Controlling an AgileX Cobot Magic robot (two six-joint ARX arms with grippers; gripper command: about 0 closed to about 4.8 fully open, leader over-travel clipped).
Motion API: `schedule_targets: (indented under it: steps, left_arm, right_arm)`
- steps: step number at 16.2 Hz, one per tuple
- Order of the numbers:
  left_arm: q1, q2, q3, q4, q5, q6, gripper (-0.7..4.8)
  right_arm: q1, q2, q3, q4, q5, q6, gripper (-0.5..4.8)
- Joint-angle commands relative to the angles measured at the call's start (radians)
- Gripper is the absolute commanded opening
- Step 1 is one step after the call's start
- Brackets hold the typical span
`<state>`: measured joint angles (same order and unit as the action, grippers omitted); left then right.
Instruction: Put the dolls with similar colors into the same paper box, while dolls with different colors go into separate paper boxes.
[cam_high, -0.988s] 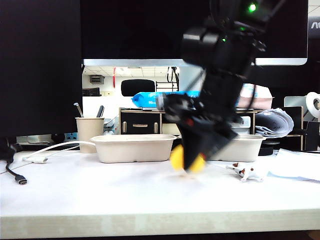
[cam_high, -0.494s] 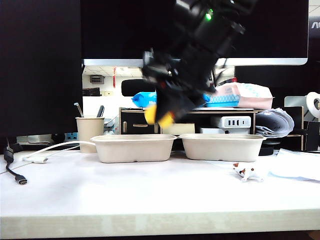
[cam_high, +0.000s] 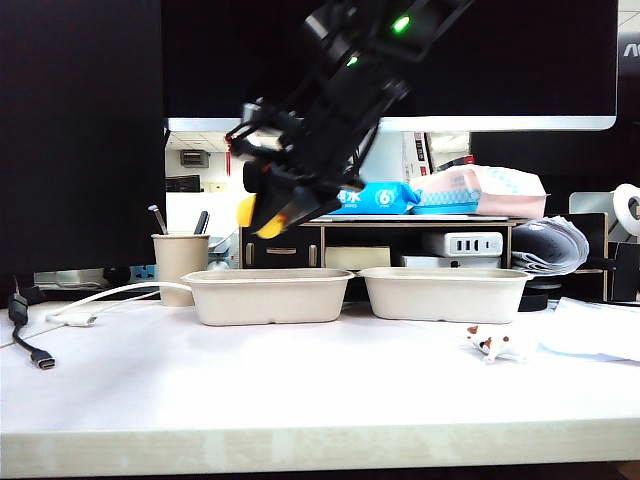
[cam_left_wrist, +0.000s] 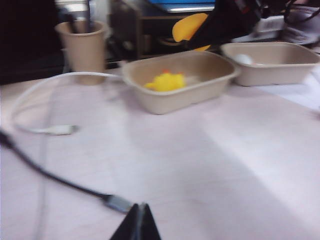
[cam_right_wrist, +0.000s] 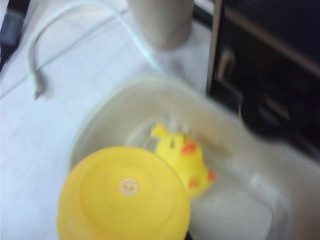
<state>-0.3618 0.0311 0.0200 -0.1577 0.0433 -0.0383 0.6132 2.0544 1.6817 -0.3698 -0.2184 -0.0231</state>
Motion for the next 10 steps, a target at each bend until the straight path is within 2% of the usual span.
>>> schedule_targets:
  steps: [1,3,4,7,10]
  left_arm:
    - [0.023,-0.015,0.003,0.009,0.003,0.004,-0.05]
    - [0.023,-0.027,0.003,0.013,0.002,0.004,-0.05]
    - [0.023,-0.027,0.003,0.013,0.002,0.004,-0.05]
    - [0.022,-0.027,0.003,0.013,0.002,0.004,-0.05]
    - [0.018,-0.027,0.003,0.013,0.002,0.004,-0.05]
  right_arm:
    - [0.001,0.051,0.058,-0.025,0.056,0.004,1.35]
    - [-0.003,0.068,0.058,-0.031,0.090,0.004,1.61]
    - [-0.006,0.074,0.057,-0.032,0.089,0.004,2.15]
    - [-0.006,0.076,0.058,-0.030,0.082,0.007,2.44]
    - [-0.010,0.035,0.070,-0.107,0.093,0.003,2.44]
